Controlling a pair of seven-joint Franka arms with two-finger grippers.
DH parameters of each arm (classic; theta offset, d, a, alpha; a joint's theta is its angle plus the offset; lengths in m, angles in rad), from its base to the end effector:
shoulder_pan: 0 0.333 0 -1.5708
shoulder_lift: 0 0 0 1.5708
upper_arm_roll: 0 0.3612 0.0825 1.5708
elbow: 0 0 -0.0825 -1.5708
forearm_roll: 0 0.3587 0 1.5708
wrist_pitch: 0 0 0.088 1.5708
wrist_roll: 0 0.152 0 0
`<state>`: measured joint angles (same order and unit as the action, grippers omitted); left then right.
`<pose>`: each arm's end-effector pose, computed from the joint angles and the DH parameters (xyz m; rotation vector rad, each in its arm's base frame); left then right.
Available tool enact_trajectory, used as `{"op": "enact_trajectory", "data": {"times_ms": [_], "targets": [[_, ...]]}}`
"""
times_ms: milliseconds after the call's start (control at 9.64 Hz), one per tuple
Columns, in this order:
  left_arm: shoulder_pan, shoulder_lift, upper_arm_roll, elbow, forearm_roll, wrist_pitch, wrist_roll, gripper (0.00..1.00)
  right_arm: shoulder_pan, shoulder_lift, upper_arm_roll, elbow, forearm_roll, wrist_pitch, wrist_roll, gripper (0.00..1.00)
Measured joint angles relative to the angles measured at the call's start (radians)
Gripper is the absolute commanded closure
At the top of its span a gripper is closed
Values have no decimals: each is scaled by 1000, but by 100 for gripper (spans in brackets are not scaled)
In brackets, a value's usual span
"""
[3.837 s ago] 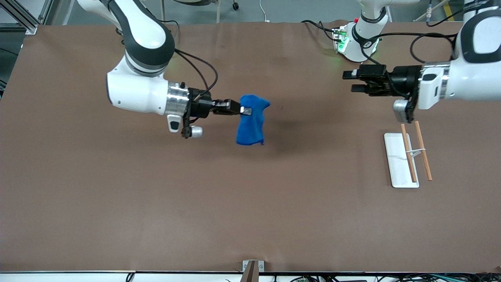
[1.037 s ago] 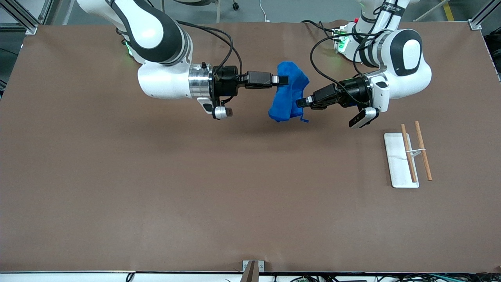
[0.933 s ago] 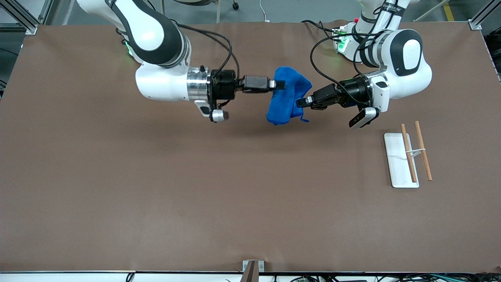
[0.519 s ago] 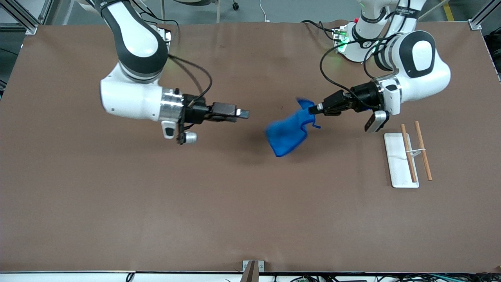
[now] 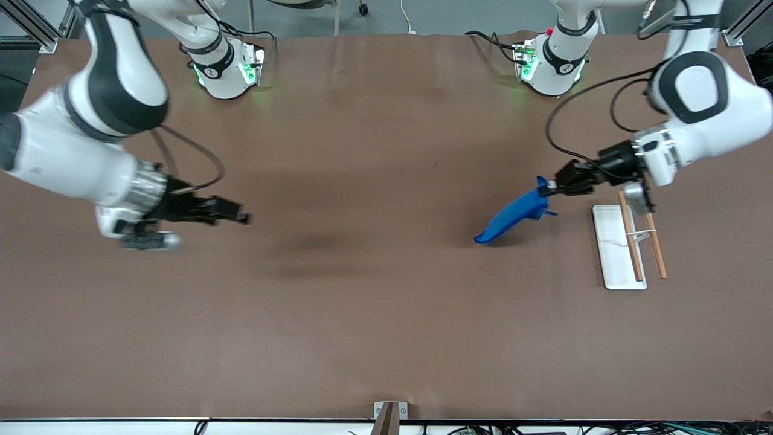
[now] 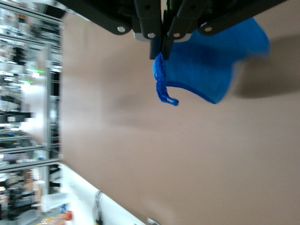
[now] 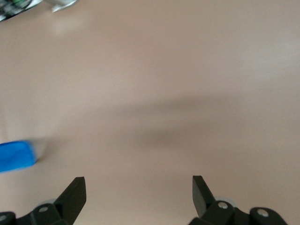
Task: Right arm passes towel to left arm to hang
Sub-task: 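Carry the towel over the dowel rack with the left gripper, then lower the towel over the dowels and open the left gripper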
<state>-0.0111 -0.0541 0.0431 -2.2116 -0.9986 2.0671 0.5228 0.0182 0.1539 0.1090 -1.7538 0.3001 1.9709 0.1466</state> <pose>0.5067 -0.0607 0.4441 2.2957 0.0665 0.1871 0.5932 0.1039 0.4959 -2.8331 0.1845 -0.0312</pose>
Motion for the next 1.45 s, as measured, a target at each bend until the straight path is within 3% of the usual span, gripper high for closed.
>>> {"op": "enact_trajectory", "data": {"times_ms": [311, 519, 726, 933, 1244, 1348, 1452], "targets": [[14, 1, 247, 54, 157, -31, 70, 100, -1, -66, -93, 17, -229, -40, 0, 0], [17, 28, 359, 127, 301, -31, 105, 100, -1, -121, -131, 74, -280, -173, 0, 0], [20, 141, 467, 284, 360, -108, 111, 100, -1, -160, -175, 208, -292, -361, -58, 0], [29, 269, 493, 400, 370, -140, 192, 99, -1, -166, -212, 305, -297, -446, -94, 0], [23, 380, 492, 439, 370, -122, 246, 92, -1, -151, -259, 310, -298, -478, -115, 0], [25, 389, 493, 441, 371, -122, 254, 73, 4, -142, -259, 306, -303, -467, -118, 0], [29, 398, 495, 441, 372, -122, 283, 2, 9, -133, -258, 298, -309, -446, -118, 0]]}}
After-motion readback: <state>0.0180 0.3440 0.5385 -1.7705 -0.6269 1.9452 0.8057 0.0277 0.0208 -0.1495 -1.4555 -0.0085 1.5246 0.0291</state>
